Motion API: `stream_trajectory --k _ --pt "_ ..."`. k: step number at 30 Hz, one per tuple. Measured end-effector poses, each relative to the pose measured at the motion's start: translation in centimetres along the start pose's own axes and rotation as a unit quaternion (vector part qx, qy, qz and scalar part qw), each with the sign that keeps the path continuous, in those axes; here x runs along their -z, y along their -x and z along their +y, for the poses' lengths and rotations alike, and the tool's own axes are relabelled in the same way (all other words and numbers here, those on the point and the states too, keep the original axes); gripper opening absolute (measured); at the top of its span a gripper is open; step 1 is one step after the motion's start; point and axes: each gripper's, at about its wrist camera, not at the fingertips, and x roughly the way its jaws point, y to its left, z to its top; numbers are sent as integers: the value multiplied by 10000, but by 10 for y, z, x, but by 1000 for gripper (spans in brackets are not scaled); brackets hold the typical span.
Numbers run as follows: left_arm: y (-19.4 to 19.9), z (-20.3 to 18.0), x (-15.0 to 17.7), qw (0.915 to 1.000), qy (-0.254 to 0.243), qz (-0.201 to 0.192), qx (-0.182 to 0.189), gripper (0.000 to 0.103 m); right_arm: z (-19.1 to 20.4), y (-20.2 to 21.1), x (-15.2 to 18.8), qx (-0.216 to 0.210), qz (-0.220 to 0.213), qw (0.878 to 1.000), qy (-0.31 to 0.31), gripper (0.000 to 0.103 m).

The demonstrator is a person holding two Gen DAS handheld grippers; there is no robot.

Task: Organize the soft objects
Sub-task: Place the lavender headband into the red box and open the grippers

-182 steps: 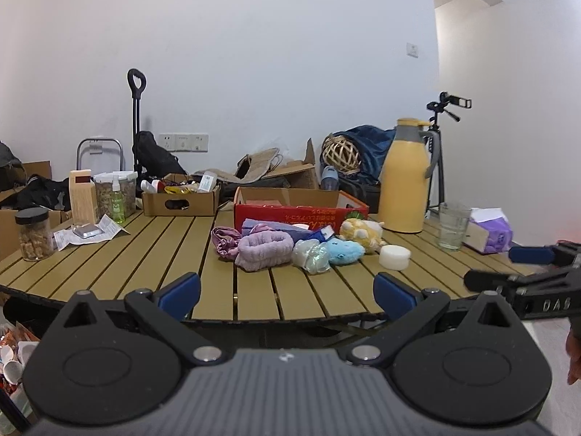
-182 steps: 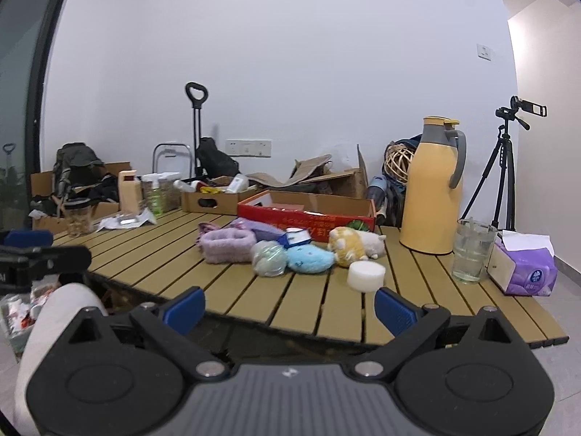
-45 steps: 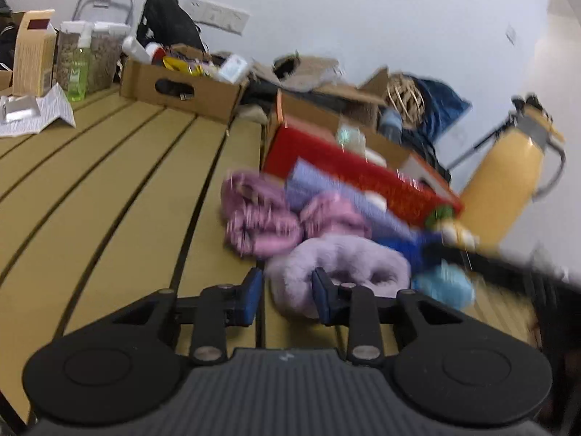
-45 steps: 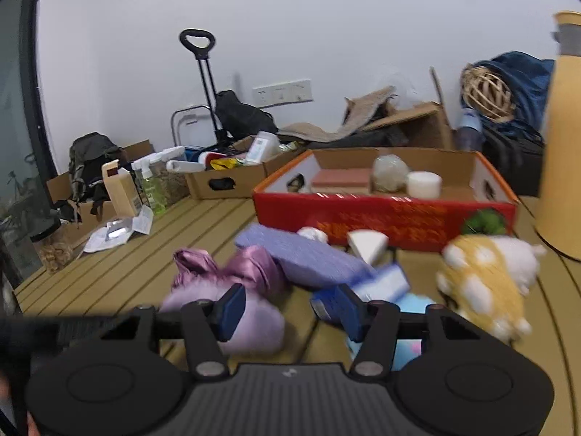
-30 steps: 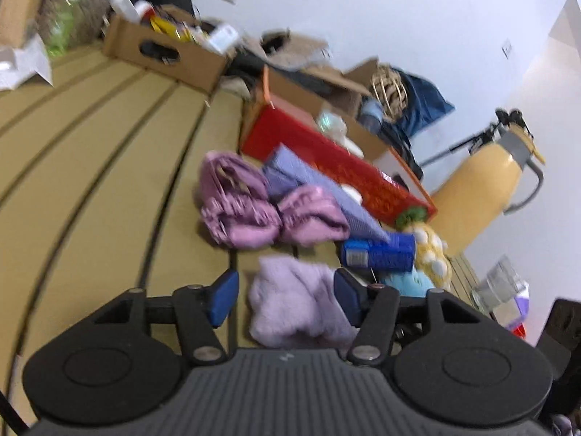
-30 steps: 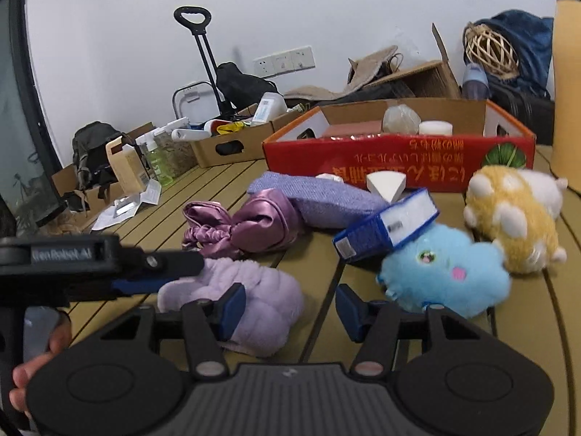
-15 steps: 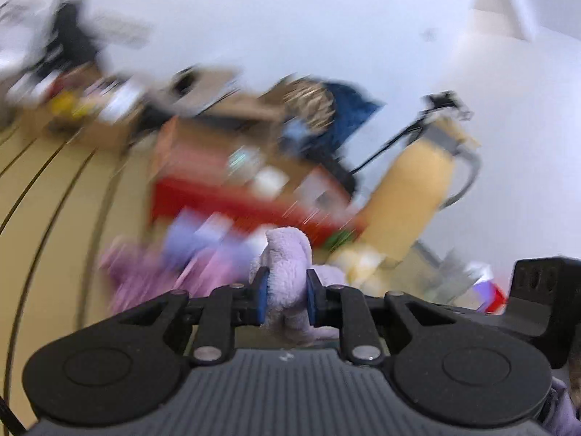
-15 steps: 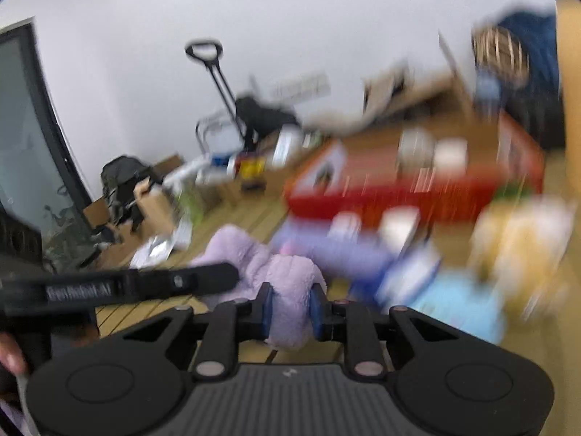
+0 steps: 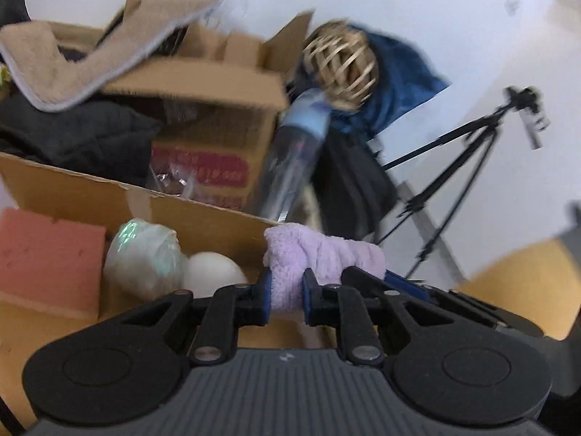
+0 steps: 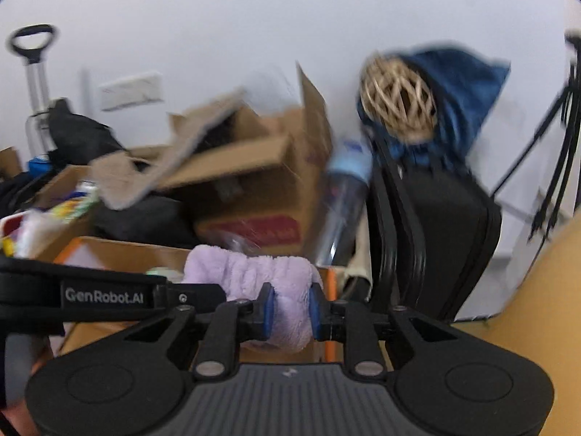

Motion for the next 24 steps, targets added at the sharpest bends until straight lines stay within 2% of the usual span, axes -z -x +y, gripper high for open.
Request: stream_trajectory --k 4,6,8,9,11,12,14,20,24 --pt "-32 16 -1 9984 -50 368 -419 17 -1 -41 8 -116 503 9985 178 19" --pt "-34 24 0 9987 -66 365 -353 19 0 -53 12 -167 643 9975 229 20" --pt "-32 28 -1 9988 -25 371 -320 26 -1 -57 13 -170 696 9973 191 19" --pt "-30 27 -2 9986 -8 362 -392 29 -3 -58 13 -199 721 9972 88 21" --pt "-19 19 -5 9974 -149 278 -642 42 -4 -53 10 -218 786 9967 -34 24" --pt "-10 14 -6 9973 -220 204 -674 45 -1 -46 7 -75 728 9973 17 30" --pt "17 6 -10 9975 -279 77 -641 47 4 -28 -1 102 577 9982 138 33" --pt "121 -29 -11 9954 -672 -339 -584 53 22 67 -21 186 -32 9992 342 36" --pt "198 -58 -2 9890 -1123 -723 -635 60 36 136 -26 99 -365 9977 556 44"
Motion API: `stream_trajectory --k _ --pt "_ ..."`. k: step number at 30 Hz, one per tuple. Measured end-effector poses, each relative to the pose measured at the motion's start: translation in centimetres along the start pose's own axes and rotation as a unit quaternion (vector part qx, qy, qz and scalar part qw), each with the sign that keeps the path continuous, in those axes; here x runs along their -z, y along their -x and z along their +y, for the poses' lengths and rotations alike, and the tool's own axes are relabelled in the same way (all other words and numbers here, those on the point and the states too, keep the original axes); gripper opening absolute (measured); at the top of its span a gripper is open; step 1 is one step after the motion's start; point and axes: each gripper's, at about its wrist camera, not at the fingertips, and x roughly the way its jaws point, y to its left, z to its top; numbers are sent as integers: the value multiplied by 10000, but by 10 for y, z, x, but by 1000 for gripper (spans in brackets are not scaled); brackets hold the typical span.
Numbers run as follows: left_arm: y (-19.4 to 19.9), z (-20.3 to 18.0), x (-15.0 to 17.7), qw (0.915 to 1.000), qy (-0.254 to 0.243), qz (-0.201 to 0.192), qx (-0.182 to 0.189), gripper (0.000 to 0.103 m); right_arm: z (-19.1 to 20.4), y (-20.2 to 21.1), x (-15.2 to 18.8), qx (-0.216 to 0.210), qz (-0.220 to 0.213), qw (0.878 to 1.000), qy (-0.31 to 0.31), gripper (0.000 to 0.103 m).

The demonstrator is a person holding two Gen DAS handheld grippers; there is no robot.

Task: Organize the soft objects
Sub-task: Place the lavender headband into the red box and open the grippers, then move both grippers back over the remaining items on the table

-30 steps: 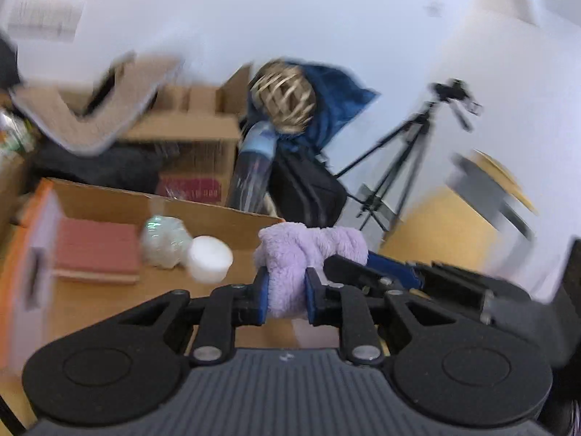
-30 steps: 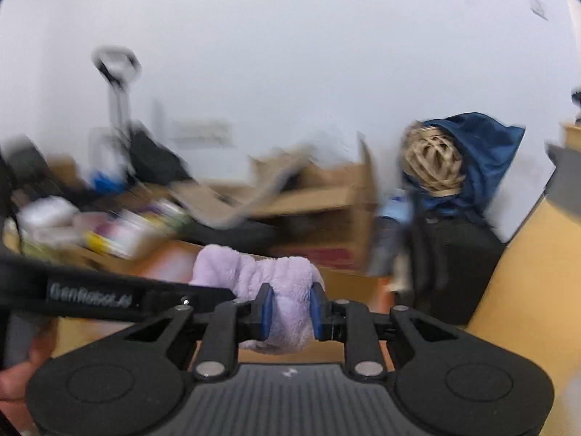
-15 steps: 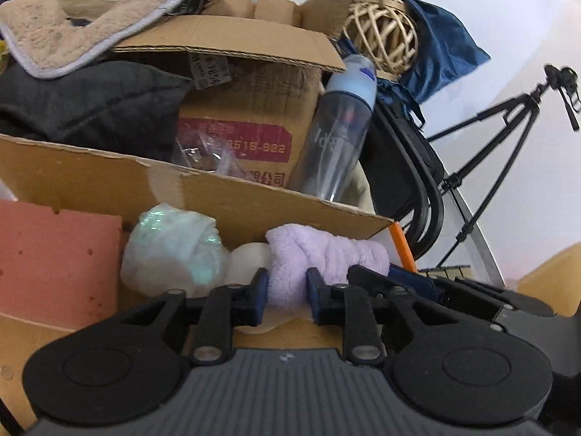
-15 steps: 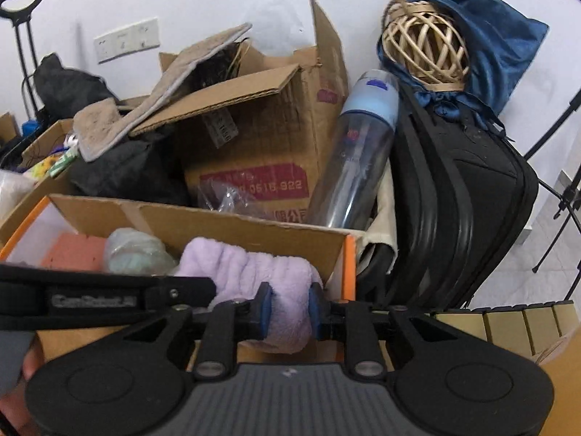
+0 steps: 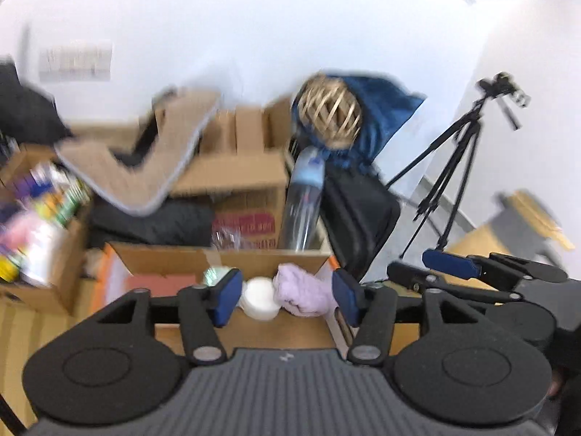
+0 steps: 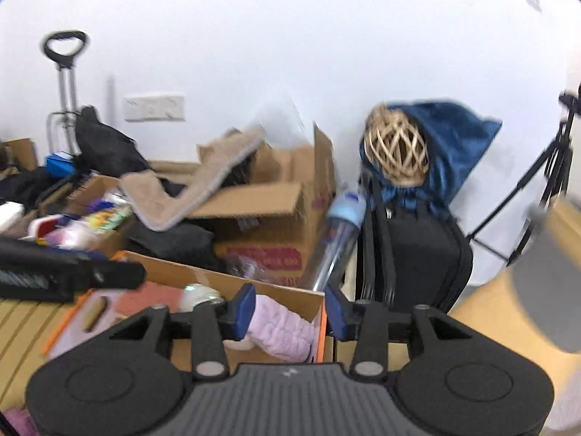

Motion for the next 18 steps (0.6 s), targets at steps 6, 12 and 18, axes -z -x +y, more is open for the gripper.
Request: stream_trajectory --k 6,12,18 --pt "117 -13 24 9968 -353 -705 -98 72 5 103 13 -539 -455 9975 -77 54" --pt "208 -6 120 9882 -646 -1384 -107 84 18 189 88 -960 -912 9912 -78 65" --pt "280 -4 248 9637 -1211 -2235 -820 100 44 271 202 -837 -1710 9814 266 79"
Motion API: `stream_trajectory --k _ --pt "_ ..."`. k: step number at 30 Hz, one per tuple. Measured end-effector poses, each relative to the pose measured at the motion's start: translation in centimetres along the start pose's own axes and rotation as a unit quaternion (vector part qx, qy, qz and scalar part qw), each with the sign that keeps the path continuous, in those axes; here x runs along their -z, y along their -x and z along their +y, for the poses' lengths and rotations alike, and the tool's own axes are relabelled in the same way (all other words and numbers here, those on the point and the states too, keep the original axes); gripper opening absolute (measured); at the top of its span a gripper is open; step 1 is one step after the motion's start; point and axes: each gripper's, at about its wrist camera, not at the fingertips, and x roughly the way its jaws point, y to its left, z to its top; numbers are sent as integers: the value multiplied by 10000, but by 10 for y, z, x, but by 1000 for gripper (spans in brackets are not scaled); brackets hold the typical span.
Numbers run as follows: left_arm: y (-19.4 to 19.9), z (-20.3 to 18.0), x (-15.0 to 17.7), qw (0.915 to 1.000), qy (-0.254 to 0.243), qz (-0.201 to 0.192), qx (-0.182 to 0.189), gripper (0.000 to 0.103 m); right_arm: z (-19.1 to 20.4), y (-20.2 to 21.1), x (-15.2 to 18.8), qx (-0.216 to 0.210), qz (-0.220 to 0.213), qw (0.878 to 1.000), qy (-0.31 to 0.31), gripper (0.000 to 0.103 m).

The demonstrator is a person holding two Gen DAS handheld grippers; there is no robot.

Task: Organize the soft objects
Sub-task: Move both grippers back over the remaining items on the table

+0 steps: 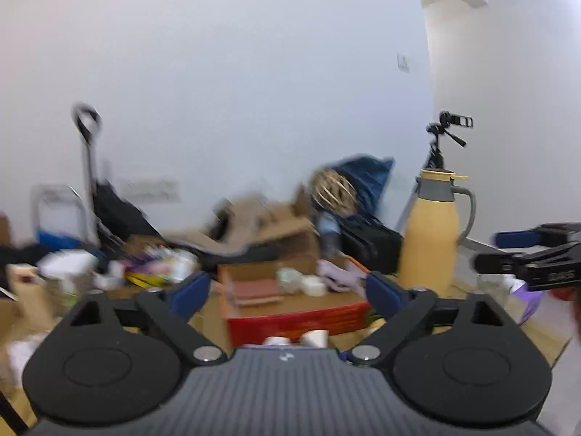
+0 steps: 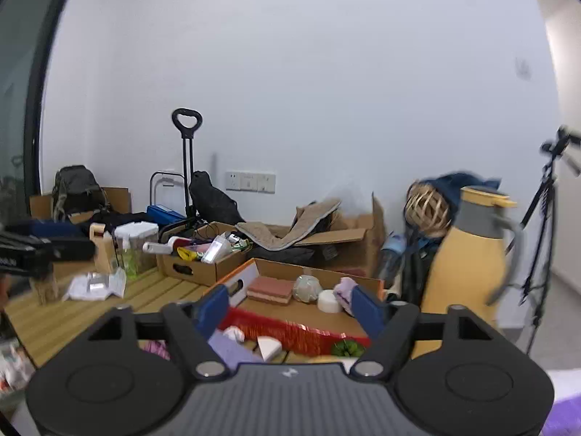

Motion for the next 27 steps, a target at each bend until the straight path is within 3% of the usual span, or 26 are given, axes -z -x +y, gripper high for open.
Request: stream_trajectory --k 3,5,9,11,13,20,24,27 --pt "50 1 33 9992 184 -297 -214 103 22 40 38 163 -161 9997 100 82" --pt "71 2 56 9987 413 -188 -216 103 32 59 61 273 -158 9994 -127 83" --pt "76 3 82 9979 466 354 -265 103 41 68 101 -111 155 9986 -486 86" --pt "73 3 83 9974 360 368 -494 103 47 62 108 -47 474 9983 -339 86" --pt "69 7 82 9973 445 302 -498 103 49 60 108 60 447 9986 -274 86" --pt "30 8 95 9953 638 640 -353 103 33 31 121 91 522 9965 -646 86" --pt "-17 -7 99 9937 580 922 -265 103 13 -14 136 273 866 9923 -843 84" --pt "-59 -31 94 9929 493 1080 71 103 -10 -40 133 352 855 9915 -918 83"
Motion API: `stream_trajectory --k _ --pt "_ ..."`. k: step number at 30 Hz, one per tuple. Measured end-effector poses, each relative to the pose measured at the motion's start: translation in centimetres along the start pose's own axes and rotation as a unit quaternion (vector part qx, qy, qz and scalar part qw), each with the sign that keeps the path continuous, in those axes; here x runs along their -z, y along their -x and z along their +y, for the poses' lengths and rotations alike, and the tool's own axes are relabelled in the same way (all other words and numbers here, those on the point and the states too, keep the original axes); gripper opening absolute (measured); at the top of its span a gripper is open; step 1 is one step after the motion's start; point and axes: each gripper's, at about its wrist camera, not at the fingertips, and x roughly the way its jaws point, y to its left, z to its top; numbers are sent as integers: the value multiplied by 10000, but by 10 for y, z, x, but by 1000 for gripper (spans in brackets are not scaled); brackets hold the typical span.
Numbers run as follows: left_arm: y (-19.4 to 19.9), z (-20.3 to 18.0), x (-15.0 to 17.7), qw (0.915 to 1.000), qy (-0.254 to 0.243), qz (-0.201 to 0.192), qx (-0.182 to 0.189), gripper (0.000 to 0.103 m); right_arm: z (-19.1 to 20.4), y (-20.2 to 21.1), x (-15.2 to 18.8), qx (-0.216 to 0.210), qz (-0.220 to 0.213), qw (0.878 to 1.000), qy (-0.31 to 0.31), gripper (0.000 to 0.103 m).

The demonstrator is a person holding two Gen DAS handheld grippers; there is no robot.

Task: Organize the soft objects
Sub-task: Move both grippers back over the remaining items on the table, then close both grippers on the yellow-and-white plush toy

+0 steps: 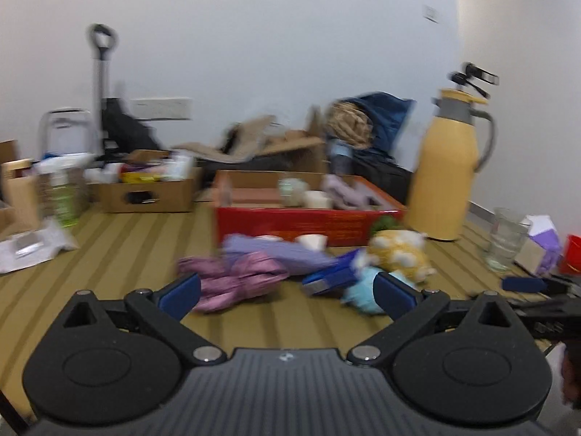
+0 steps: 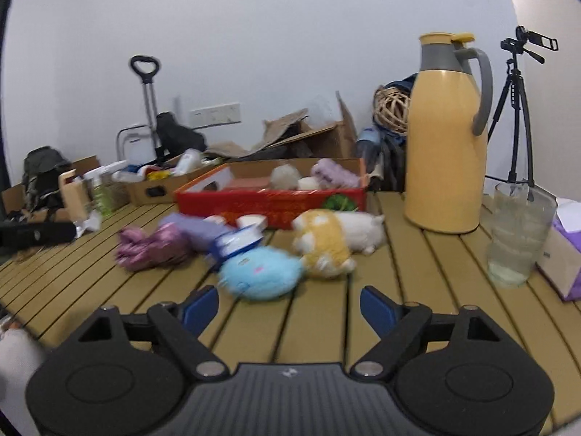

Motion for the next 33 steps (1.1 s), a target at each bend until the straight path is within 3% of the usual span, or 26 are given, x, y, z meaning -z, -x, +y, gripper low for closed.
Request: stream_trajectory --k 4,9,10,11,12,14,15,17,18,19,21,23,27,30,33 --pt "-52 -38 -16 9980 -82 130 615 103 -30 -40 -26 370 -1 9993 37 63" --pt "-107 -63 -27 9980 -185 306 515 103 -51 -115 -36 871 490 9939 457 50" --pt "-115 -65 -29 9983 -171 321 464 103 -47 -130 -34 858 725 9916 637 38" --pt "-121 -66 -31 9984 -152 312 440 103 -42 -134 -33 558 776 9931 680 30" --pt "-127 -66 -33 9986 -138 288 414 103 -37 -132 -31 -105 642 9957 653 19" --pt "-137 -65 -37 9990 -174 251 313 103 -41 -126 -32 -1206 453 9910 353 23" --pt "-143 -64 -39 9991 -232 234 253 103 -44 -122 -34 -1331 452 9899 199 23" --pt "-152 -62 -41 9989 -326 245 251 103 -54 -109 -40 -1076 174 9940 -1 29" --pt "-158 -62 -43 9981 -380 347 344 103 -62 -103 -43 -925 -2 9957 -78 38" --pt "-164 -62 -43 9968 -366 516 486 101 -70 -101 -46 -805 -159 9965 -133 52" --pt "-174 -65 -41 9933 -216 793 815 99 -78 -116 -51 -723 -100 9972 153 65" --pt "-181 -73 -36 9889 -263 958 1103 98 -87 -143 -55 -688 195 9967 396 64" --pt "-202 -85 -21 9851 -579 1305 961 90 -106 -190 -54 -795 816 9934 -157 58" --pt "-212 -94 -9 9818 -1229 1326 577 74 -111 -188 -46 -821 788 9924 -462 54" --pt "-217 -86 -9 9848 -1014 1277 603 62 -109 -173 -37 -660 792 9931 -555 44"
